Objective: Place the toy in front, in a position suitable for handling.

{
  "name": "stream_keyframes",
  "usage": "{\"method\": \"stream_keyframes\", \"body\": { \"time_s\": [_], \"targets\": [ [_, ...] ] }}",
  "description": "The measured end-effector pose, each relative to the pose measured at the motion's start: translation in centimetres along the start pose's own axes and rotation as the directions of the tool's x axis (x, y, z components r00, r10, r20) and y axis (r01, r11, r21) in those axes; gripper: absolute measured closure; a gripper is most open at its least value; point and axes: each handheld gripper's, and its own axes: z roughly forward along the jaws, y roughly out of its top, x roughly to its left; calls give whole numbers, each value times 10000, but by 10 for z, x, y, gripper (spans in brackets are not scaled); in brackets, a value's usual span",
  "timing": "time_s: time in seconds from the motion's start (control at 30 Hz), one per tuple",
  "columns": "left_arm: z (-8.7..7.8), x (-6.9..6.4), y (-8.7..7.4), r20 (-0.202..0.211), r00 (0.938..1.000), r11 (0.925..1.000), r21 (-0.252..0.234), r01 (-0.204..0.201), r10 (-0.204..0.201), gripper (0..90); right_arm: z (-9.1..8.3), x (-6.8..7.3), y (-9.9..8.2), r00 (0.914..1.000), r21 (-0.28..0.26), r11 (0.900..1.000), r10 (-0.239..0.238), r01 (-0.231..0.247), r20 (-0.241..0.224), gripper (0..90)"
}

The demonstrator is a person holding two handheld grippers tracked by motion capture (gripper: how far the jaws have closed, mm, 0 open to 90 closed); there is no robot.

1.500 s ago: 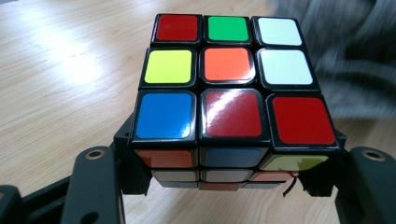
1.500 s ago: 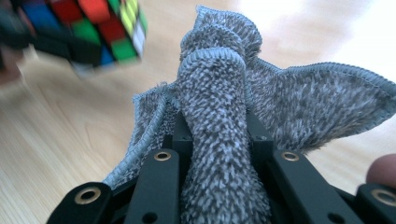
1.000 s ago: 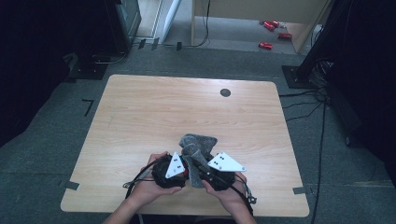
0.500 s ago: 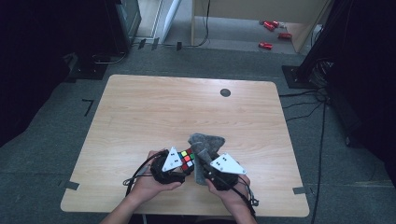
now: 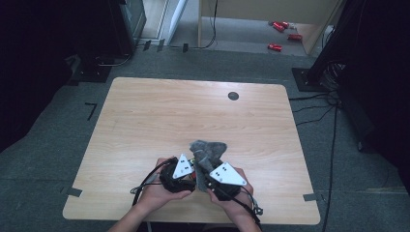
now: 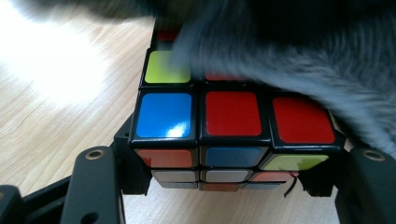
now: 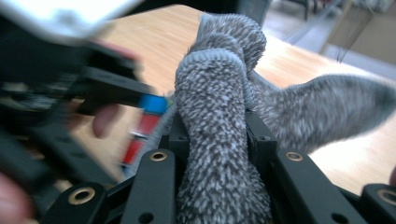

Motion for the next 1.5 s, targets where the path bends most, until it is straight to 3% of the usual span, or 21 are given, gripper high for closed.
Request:
{"method": "stream_keyframes", "body": {
  "time_s": [0.07, 0.13, 0.2, 0.27, 0.3, 0.33, 0.43, 0.47, 0.5, 0.53, 0.6, 0.7, 0.73, 0.83, 0.9, 0.93, 1.03, 1.23, 1.33, 1.37, 1.5],
  "targets": [
    [0, 0, 0, -97, 9999, 10000, 64, -61, 62, 344, 2, 9, 0, 9977, 96, 9981, -614, 611, 286, 708],
    [-1, 1, -1, -57, 10000, 10000, -4, -46, 46, 344, 3, 2, 0, 9992, 155, 9995, -268, 264, 290, 713],
    [-2, 3, -1, -87, 10000, 10000, -23, -34, 34, 344, 4, -11, -2, 9965, 252, 9989, 366, -386, 754, 732],
    [-1, 5, -1, -13, 9999, 9999, -37, 164, -164, 344, 3, -10, -2, 9957, 225, 9987, 436, -455, 812, 740],
    [0, 5, 0, 56, 9994, 9994, -54, 332, -331, 344, 3, -5, -1, 9969, 83, 9985, 527, -533, 587, 739],
    [1, 5, 0, 108, 9989, 9990, -40, 446, -446, 344, 3, 10, 1, 9996, -77, 9998, 176, -174, 205, 737],
    [1, 3, 0, 32, 9994, 9994, -33, 356, -356, 344, 5, 18, 2, 9995, 14, 9998, -213, 213, 244, 738],
    [1, 4, 0, 35, 9993, 9993, -46, 382, -382, 344, 5, 14, 2, 9998, 20, 10000, -98, 98, 160, 740],
    [0, 5, 0, 74, 9991, 9991, -91, 421, -420, 344, 5, -1, 0, 9987, 19, 9994, 350, -351, 370, 742],
    [0, 6, 0, 119, 9987, 9987, -115, 497, -496, 344, 5, -1, 0, 9987, 19, 9994, 350, -351, 370, 742],
    [1, 6, 0, 156, 9985, 9985, -138, 533, -531, 344, 5, -13, -3, 9938, 0, 9956, 939, -941, 601, 743],
    [3, 6, 0, 229, 9983, 9984, -159, 544, -541, 344, 4, -8, -3, 9947, -16, 9956, 931, -932, 439, 742],
    [3, 6, 0, 136, 9988, 9988, -136, 480, -478, 344, 4, 7, 0, 9993, -149, 9992, 366, -365, 67, 739],
    [2, 6, -1, 30, 9990, 9989, -161, 436, -436, 344, 6, 12, 1, 9999, -67, 9999, 110, -110, 74, 740],
    [1, 6, -1, -32, 9995, 9994, -171, 306, -307, 344, 7, 4, 1, 9992, -116, 9991, 406, -406, 20, 741],
    [1, 6, -1, -25, 9997, 9995, -206, 256, -256, 345, 8, -6, -1, 9967, -30, 9973, 728, -727, 359, 741],
    [1, 3, -1, 135, 9997, 9992, -351, 202, -197, 344, 6, -19, -2, 9897, 28, 9906, 1366, -1369, 437, 741],
    [-1, 1, 0, -77, 10000, 9992, -395, -62, 59, 345, 1, 3, 9, 9950, -297, 9956, 878, -893, -487, 721],
    [-1, -1, 0, -384, 9986, 9986, -359, -387, 373, 344, 3, 2, 8, 9965, -136, 9972, 728, -734, -420, 729],
    [0, -2, 0, -459, 9978, 9982, -346, -488, 472, 344, 3, -5, 5, 9967, -74, 9967, 813, -813, -29, 738],
    [1, -2, 0, -479, 9970, 9974, -350, -626, 609, 344, 3, -11, 2, 9947, 64, 9949, 1005, -1007, 220, 742]
  ]
}}
